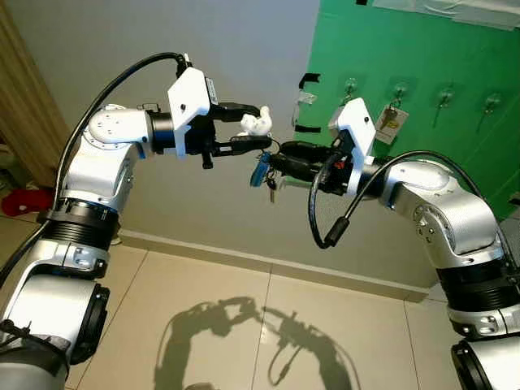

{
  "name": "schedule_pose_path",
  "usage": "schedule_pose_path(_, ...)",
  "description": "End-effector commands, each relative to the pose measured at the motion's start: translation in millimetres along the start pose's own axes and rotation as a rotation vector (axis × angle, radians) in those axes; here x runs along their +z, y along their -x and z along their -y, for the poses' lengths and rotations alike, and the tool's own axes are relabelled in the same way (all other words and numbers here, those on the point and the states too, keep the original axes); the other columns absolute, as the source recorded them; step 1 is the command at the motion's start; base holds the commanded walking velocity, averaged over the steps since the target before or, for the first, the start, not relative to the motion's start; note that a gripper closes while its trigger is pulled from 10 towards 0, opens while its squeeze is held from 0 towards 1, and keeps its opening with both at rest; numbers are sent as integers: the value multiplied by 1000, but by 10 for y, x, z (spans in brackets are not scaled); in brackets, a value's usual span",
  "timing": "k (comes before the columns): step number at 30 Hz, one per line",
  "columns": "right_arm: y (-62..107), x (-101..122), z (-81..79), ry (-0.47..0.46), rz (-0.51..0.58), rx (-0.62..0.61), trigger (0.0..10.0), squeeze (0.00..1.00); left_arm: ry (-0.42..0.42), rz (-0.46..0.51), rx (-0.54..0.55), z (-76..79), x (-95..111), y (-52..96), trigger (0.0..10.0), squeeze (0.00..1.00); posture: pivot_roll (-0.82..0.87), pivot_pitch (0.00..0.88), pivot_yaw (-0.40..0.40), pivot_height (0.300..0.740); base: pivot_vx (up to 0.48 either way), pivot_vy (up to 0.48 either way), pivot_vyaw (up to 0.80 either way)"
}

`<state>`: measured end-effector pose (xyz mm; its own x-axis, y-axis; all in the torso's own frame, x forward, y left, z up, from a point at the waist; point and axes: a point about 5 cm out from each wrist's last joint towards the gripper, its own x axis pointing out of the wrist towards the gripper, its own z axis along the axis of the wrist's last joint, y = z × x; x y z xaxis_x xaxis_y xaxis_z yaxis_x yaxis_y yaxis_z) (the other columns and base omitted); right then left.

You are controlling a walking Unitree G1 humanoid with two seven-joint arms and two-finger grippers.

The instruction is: Hang keys on a hook

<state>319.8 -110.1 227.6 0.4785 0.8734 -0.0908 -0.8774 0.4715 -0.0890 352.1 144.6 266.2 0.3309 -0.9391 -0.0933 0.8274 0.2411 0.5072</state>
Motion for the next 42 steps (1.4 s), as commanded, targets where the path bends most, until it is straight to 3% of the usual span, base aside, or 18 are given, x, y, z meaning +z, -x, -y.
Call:
schedule_pose_path(1,20,12,4,15,11,-8,10000,1000,-18,24,-1,3,50,-8,10000,0,2,0,-14,740,0,0,0)
schedule_pose_path(5,7,5,44,28,11,-37,10000,1000,-21,25,-10,17,48,-22,10000,0,1,0,-14,740,0,0,0)
schedule_pose_path(6,5,6,51,29,11,-44,10000,0,-21,25,-11,17,47,-23,10000,0,1,0,-14,740,0,0,0)
schedule_pose_path(20,-25,26,78,-25,51,-58,10000,0,-22,29,-21,42,47,-28,10000,0,4,0,-14,740,0,0,0)
schedule_pose_path(21,-28,27,78,-29,55,-57,9176,0,-23,30,-25,50,49,-30,10000,0,3,0,-15,740,0,0,0)
schedule_pose_path(22,-28,28,81,-35,58,-57,0,0,-23,30,-28,54,48,-31,10000,0,4,0,-15,740,0,0,0)
schedule_pose_path(42,55,35,49,-71,72,0,0,0,-16,18,-30,71,20,0,10000,0,2,0,-16,740,0,0,0)
